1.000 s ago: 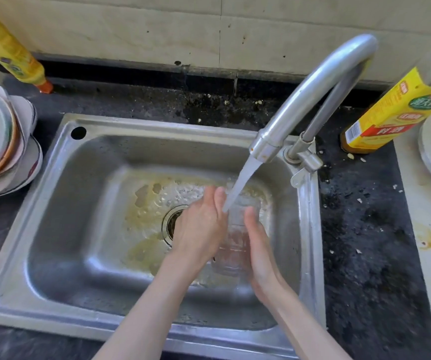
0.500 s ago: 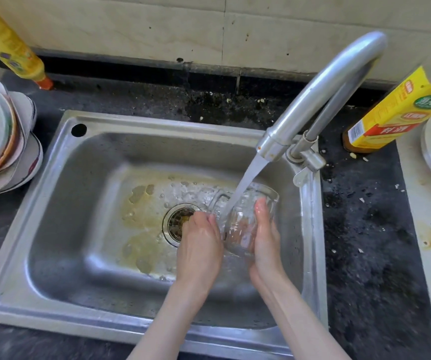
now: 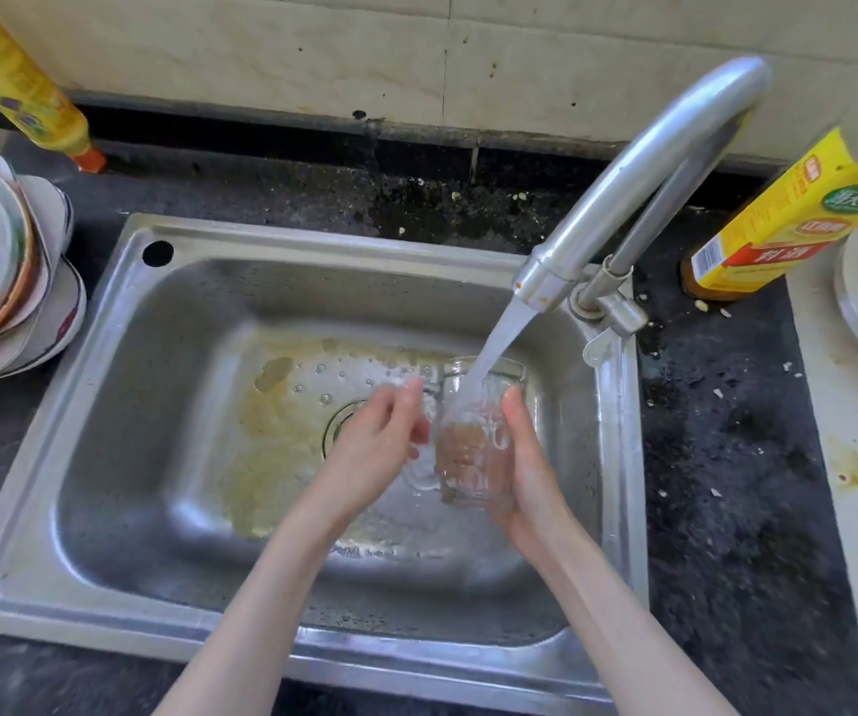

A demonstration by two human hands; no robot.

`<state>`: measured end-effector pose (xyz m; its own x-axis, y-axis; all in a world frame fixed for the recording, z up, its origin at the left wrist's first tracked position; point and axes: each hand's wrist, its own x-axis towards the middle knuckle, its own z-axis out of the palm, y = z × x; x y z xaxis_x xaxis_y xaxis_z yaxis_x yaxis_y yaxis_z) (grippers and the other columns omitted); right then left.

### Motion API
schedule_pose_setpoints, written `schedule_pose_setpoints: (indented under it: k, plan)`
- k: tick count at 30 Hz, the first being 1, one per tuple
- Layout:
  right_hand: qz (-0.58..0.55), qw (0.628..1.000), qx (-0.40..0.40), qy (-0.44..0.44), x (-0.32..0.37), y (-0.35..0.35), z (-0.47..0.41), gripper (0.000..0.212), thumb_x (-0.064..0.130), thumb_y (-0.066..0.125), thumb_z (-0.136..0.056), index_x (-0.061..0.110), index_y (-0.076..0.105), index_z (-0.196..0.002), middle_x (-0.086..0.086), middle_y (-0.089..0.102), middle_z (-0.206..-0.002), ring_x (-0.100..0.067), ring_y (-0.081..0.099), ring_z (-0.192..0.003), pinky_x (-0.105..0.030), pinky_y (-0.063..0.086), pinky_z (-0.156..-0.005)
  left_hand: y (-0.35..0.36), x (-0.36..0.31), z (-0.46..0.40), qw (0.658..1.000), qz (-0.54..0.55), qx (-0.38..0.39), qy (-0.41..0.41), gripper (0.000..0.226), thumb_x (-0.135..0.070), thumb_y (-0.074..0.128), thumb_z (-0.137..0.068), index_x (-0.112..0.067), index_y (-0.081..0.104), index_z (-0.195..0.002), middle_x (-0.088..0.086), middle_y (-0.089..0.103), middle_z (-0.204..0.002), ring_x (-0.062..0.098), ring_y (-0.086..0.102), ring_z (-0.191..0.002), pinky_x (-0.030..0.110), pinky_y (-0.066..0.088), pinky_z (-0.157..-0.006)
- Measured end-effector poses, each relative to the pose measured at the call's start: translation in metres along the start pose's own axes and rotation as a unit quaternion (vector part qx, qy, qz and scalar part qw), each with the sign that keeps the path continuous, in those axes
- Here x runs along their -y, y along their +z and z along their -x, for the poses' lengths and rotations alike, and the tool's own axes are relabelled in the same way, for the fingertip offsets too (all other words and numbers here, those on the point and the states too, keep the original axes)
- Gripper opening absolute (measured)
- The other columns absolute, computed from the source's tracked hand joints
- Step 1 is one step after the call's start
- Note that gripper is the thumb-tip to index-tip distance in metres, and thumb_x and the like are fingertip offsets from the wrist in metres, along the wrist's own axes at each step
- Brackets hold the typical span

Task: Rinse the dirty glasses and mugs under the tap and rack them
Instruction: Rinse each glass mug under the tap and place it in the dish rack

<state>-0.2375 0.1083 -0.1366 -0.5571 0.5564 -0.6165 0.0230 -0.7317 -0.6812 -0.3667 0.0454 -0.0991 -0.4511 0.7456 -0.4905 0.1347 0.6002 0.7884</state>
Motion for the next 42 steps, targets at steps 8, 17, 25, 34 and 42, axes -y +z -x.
schedule_pose_setpoints:
  k: [8,17,25,34,42]
  plan:
    - [0.027,0.999,0.044,0.015,-0.015,0.011,0.002,0.089,0.086,0.047,-0.065,0.022,0.057,-0.126,-0.014,0.063,-0.121,-0.035,0.058,-0.114,-0.058,0.043,-0.097,0.023,0.015,0.008,0.951,-0.051,-0.274,0.135,0.045,-0.035,0.043,-0.096,-0.013,0.045,-0.057,0.001,0.048,-0.068,0.011,0.036,-0.06,0.016,0.026,-0.062]
    - [-0.262,0.956,0.01,0.13,-0.022,0.01,0.005,0.067,0.064,0.036,-0.089,0.01,0.07,-0.105,-0.015,0.066,-0.114,-0.03,0.062,-0.102,-0.038,0.049,-0.08,0.028,0.024,0.02,0.943,0.009,-0.254,0.213,0.03,-0.034,0.047,-0.085,-0.027,0.046,-0.056,-0.013,0.06,-0.084,-0.001,0.053,-0.077,0.007,0.035,-0.066]
    - [-0.057,0.998,0.011,0.031,-0.002,-0.001,0.002,0.06,0.064,0.039,-0.081,0.019,0.067,-0.109,-0.004,0.071,-0.104,-0.016,0.067,-0.09,-0.033,0.048,-0.079,0.0,0.004,0.024,0.994,0.104,0.008,0.044,0.027,-0.023,0.056,-0.091,-0.031,0.048,-0.115,-0.01,0.067,-0.105,-0.003,0.065,-0.084,0.016,0.047,-0.062]
    - [0.007,0.999,-0.029,0.02,0.0,0.002,0.003,0.065,0.057,0.043,-0.082,0.009,0.059,-0.124,-0.016,0.065,-0.118,-0.029,0.063,-0.108,-0.038,0.054,-0.086,-0.007,-0.01,0.008,0.999,-0.019,-0.044,-0.016,0.009,-0.015,0.059,-0.09,-0.01,0.064,-0.085,0.007,0.068,-0.068,0.01,0.063,-0.043,0.02,0.049,-0.04]
    - [-0.1,0.995,0.012,0.026,0.002,-0.013,0.014,0.044,0.049,0.045,-0.081,0.016,0.064,-0.102,0.0,0.07,-0.076,-0.01,0.063,-0.059,-0.018,0.044,-0.043,-0.009,-0.014,0.011,0.997,0.025,0.06,-0.051,0.02,-0.022,0.042,-0.098,-0.014,0.058,-0.093,0.005,0.071,-0.081,0.02,0.068,-0.057,0.039,0.059,-0.066]
